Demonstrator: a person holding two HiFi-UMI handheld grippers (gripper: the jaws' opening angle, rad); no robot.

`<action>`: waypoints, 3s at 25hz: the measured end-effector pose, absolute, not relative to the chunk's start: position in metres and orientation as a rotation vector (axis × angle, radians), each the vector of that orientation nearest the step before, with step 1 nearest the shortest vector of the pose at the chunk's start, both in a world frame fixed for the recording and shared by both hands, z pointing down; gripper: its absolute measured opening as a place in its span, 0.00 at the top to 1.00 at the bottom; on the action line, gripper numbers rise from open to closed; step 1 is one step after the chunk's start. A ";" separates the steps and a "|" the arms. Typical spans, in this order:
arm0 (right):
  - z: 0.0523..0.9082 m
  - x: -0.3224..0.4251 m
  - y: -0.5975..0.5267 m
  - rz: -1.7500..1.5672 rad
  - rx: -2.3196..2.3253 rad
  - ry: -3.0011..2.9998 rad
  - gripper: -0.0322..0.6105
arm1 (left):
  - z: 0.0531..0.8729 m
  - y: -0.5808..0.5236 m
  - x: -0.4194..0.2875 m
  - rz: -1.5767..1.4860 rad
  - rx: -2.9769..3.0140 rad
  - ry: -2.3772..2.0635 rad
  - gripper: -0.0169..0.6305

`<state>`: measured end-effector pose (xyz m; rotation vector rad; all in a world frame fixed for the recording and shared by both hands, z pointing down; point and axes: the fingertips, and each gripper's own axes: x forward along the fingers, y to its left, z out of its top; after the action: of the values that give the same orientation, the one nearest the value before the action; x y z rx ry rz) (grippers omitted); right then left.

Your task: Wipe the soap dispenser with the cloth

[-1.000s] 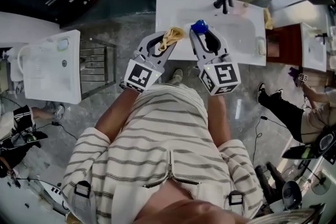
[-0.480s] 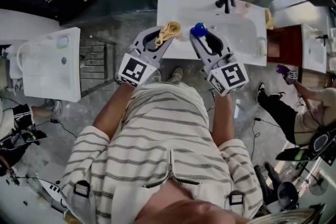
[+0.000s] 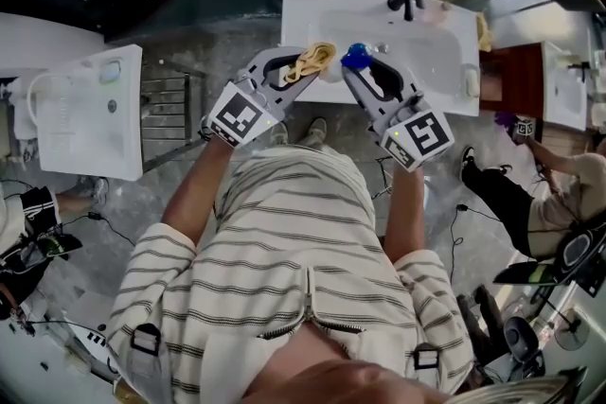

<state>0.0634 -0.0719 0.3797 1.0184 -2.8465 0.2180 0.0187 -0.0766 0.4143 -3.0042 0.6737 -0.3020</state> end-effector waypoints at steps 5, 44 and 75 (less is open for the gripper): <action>0.381 0.065 -0.065 0.199 0.991 -2.850 0.76 | 0.417 -0.070 0.024 -0.316 -3.011 0.558 0.84; 0.363 0.055 -0.050 0.210 0.798 -2.966 0.75 | 0.443 -0.078 0.046 -0.358 -3.149 0.058 0.85; 0.370 0.058 -0.062 0.264 0.877 -2.944 0.75 | 0.452 -0.065 0.015 -0.343 -3.216 0.215 0.84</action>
<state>0.0582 -0.0623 0.3699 0.8774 -2.9441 0.2636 0.0154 -0.0646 0.4525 -3.2159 0.2154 -0.3428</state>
